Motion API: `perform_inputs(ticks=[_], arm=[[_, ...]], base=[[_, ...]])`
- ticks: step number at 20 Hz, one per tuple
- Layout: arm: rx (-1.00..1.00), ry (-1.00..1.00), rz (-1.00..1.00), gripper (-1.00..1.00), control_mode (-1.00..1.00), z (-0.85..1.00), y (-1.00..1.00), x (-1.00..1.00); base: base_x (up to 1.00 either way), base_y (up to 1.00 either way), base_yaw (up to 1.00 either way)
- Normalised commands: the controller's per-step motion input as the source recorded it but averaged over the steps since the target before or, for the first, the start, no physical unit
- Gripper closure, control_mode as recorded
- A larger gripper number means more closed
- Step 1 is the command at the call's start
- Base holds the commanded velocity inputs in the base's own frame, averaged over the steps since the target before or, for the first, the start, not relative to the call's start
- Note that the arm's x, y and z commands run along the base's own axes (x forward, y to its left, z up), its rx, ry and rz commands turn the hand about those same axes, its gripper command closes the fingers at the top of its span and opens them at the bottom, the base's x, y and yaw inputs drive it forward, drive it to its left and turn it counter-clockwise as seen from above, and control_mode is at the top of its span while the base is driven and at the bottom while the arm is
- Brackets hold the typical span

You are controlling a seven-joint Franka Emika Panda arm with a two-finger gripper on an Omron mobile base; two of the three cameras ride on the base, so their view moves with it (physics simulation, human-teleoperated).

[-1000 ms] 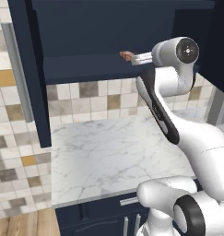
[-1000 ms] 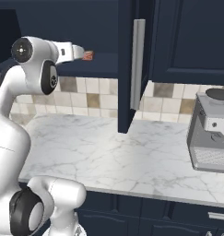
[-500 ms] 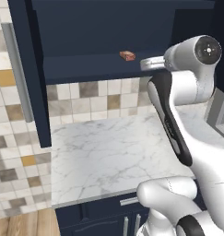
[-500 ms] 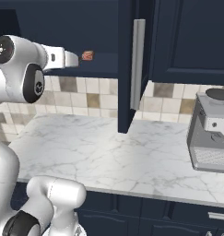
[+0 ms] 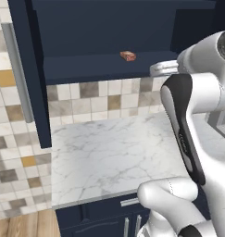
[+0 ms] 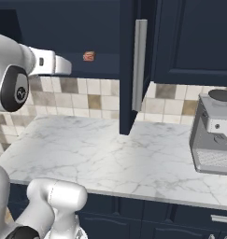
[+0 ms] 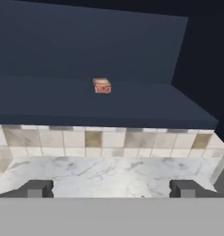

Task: Pick up the bar soap and sponge from the sink, and place them back in the cabinet, and close the cabinet doors.

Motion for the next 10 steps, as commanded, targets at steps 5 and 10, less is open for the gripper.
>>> perform_inputs(ticks=[5,10], arm=[[0.00,0.09,0.00,-1.00,-1.00,0.02,0.00,-0.63],[0.00,0.04,0.00,-1.00,-1.00,0.00,-0.01,-0.60]], base=[[0.00,0.00,0.00],[0.00,0.00,0.00]])
